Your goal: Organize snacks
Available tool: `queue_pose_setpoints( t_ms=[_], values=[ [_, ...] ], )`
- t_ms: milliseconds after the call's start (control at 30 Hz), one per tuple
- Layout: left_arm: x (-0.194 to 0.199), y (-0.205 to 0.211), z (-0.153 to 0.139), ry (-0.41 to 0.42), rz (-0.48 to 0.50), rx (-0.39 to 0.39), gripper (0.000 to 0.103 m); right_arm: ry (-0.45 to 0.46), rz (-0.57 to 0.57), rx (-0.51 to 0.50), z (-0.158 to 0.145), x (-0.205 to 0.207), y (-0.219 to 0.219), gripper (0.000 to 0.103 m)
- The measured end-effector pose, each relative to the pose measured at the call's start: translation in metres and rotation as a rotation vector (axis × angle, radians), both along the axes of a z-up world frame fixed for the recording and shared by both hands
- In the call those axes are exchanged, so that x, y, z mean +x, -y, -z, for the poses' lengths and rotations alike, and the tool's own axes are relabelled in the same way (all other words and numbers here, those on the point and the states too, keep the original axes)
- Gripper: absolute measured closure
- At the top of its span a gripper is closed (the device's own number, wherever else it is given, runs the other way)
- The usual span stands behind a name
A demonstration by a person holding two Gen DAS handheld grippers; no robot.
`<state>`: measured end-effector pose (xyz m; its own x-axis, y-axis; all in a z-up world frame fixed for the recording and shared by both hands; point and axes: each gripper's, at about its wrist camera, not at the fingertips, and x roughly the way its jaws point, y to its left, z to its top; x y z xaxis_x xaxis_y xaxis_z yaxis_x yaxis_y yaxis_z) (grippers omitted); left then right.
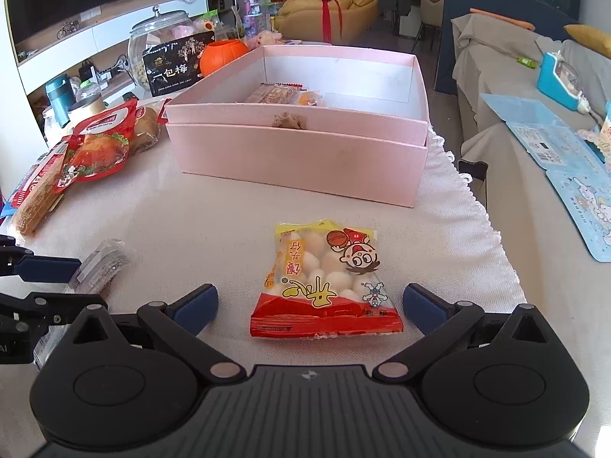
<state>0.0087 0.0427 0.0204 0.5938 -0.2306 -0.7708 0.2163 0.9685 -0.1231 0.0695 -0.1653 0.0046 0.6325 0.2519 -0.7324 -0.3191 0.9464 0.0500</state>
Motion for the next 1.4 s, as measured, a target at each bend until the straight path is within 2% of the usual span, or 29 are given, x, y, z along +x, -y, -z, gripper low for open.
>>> queue_pose_setpoints(
  t_ms=[100, 167, 233, 367, 600, 733, 833, 933, 1033, 1067, 1100, 1133, 1167, 1200, 1233, 1267, 1300, 1333, 1400],
  values=[
    [0.000, -0.003, 0.000, -0.008, -0.005, -0.022, 0.056, 0.005, 0.026, 0.037, -0.001, 0.001, 0.004, 0.002],
    [0.000, -0.002, -0.001, -0.010, -0.009, -0.024, 0.056, 0.012, 0.054, 0.029, -0.004, 0.003, 0.004, 0.011],
    [0.000, -0.002, 0.000, -0.009, -0.008, -0.020, 0.056, 0.018, 0.059, 0.006, -0.008, 0.003, 0.003, 0.040],
    [0.006, -0.002, 0.000, -0.008, -0.009, -0.024, 0.056, 0.009, 0.035, 0.068, -0.019, -0.002, 0.009, 0.041],
    [0.009, 0.006, 0.001, 0.022, 0.016, 0.033, 0.061, 0.046, 0.025, -0.008, -0.023, -0.010, -0.006, 0.041],
    [-0.001, 0.008, 0.000, 0.038, 0.054, 0.025, 0.062, 0.057, 0.019, -0.004, -0.026, -0.012, -0.005, 0.041],
    [0.001, 0.004, -0.005, 0.045, 0.049, -0.043, 0.062, 0.066, 0.021, 0.001, -0.029, -0.014, -0.003, 0.041],
    [0.013, -0.005, -0.028, 0.095, 0.031, -0.155, 0.063, 0.092, 0.018, 0.036, -0.041, -0.016, 0.000, 0.042],
    [0.037, -0.009, -0.072, 0.216, 0.042, -0.223, 0.062, 0.180, 0.018, 0.079, -0.070, -0.015, 0.003, 0.042],
    [0.050, -0.009, -0.093, 0.281, 0.043, -0.250, 0.062, 0.217, 0.022, 0.084, -0.082, -0.011, 0.003, 0.043],
    [0.064, -0.011, -0.110, 0.343, 0.038, -0.296, 0.060, 0.260, 0.027, 0.083, -0.096, -0.003, 0.001, 0.046],
    [0.081, -0.015, -0.125, 0.392, 0.026, -0.359, 0.059, 0.301, 0.031, 0.082, -0.108, 0.007, -0.001, 0.063],
    [0.102, -0.017, -0.133, 0.408, 0.015, -0.418, 0.059, 0.335, 0.031, 0.090, -0.120, 0.020, -0.004, 0.064],
    [0.124, -0.018, -0.137, 0.388, 0.017, -0.451, 0.059, 0.358, 0.030, 0.103, -0.128, 0.031, -0.005, 0.057],
    [0.143, -0.018, -0.135, 0.347, 0.021, -0.451, 0.059, 0.364, 0.023, 0.109, -0.135, 0.048, -0.006, 0.030],
    [0.156, -0.018, -0.130, 0.313, 0.005, -0.426, 0.061, 0.348, 0.028, 0.100, -0.137, 0.062, -0.007, 0.019],
    [0.162, -0.019, -0.122, 0.296, -0.032, -0.380, 0.061, 0.329, 0.060, 0.092, -0.135, 0.074, -0.005, 0.016],
    [0.161, -0.021, -0.114, 0.290, -0.051, -0.343, 0.061, 0.305, 0.089, 0.085, -0.131, 0.079, -0.001, 0.017],
    [0.151, -0.028, -0.095, 0.265, -0.056, -0.322, 0.061, 0.277, 0.092, 0.101, -0.120, 0.073, 0.010, 0.017]
  ],
)
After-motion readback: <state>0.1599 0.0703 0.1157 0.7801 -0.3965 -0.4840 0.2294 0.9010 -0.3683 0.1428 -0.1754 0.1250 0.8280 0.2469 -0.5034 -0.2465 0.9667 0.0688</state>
